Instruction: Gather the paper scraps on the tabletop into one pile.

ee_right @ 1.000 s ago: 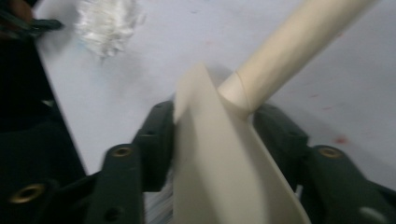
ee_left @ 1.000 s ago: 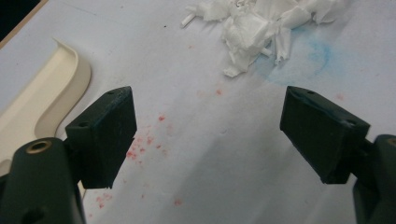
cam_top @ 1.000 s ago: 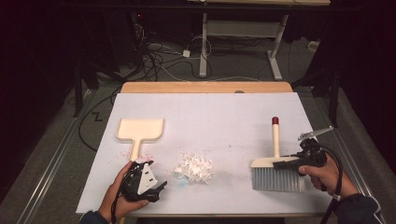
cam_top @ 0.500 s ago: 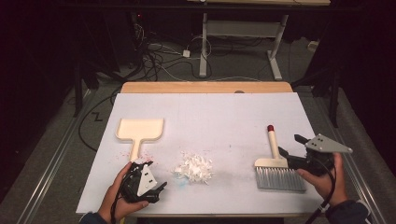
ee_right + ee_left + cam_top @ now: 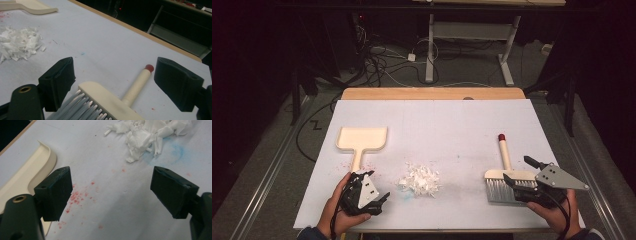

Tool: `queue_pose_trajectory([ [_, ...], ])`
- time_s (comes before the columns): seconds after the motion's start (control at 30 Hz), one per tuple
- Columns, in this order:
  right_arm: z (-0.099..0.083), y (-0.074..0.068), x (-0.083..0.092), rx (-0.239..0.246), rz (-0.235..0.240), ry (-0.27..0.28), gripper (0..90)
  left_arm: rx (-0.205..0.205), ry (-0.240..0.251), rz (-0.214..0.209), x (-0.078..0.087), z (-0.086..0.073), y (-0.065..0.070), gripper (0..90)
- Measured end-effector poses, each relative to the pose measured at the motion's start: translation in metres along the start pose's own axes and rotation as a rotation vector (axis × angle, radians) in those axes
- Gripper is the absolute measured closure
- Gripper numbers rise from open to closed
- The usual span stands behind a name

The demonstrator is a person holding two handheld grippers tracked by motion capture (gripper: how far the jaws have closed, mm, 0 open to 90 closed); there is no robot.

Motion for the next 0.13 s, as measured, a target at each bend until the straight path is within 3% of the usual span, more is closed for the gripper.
queue_pose_trajectory([
  [0.13,-0.0026,-0.0027,-0.0007,0.013,0.0,-0.002,17.6,0.0,-0.003,-0.001,-0.0016,0.0004,-0.0003,16.9],
])
Point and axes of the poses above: each handheld gripper's, and its own axes: x roughly backward along the jaws, z roughly out of its top, y roughly to its right, the point moved 10 cm from there along -x, roughly forward along the jaws, and after that the axes turned 3 degrees about y, right-handed, at the moved point
